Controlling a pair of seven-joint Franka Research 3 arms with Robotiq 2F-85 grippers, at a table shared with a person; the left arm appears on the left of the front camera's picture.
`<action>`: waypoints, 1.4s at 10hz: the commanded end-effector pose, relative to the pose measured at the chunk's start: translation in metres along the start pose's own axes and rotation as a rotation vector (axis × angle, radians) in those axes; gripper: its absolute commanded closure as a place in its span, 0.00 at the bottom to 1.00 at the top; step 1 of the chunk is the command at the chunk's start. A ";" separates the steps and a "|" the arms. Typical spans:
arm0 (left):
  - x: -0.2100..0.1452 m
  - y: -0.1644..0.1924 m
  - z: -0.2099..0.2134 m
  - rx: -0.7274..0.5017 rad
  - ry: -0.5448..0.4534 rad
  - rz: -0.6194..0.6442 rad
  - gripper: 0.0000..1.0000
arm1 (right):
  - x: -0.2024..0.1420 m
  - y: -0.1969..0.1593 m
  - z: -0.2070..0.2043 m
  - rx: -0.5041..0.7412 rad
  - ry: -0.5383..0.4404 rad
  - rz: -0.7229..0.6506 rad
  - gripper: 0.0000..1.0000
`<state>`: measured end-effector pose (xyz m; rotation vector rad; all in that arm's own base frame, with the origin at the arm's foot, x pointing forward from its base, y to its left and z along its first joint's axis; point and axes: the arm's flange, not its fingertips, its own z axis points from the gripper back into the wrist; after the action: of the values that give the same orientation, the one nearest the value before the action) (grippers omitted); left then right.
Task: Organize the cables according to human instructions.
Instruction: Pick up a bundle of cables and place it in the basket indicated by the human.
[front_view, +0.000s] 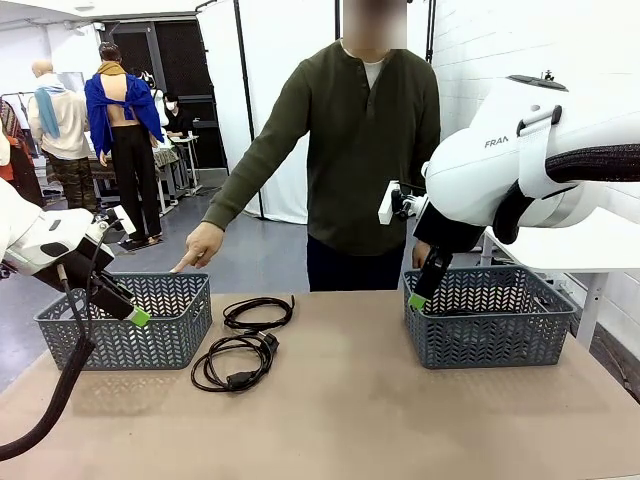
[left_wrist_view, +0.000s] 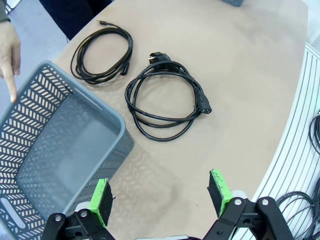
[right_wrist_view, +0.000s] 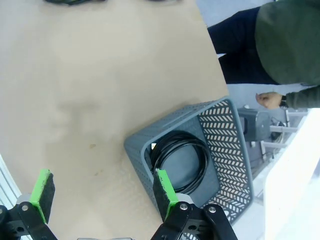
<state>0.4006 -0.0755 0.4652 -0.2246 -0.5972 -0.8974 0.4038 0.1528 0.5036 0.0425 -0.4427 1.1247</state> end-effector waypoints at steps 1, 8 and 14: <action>-0.002 0.003 0.000 -0.011 -0.013 -0.001 0.00 | -0.001 0.001 -0.001 -0.004 0.007 0.000 0.00; 0.000 0.000 0.000 0.000 0.000 0.000 0.00 | -0.001 0.001 -0.001 -0.004 0.007 0.000 0.00; 0.071 -0.014 -0.036 -0.049 0.171 -0.138 0.00 | -0.001 0.001 -0.001 -0.004 0.007 0.000 0.00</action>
<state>0.4225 -0.1390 0.4690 -0.1853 -0.4918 -1.0441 0.4037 0.1531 0.5036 0.0429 -0.4426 1.1255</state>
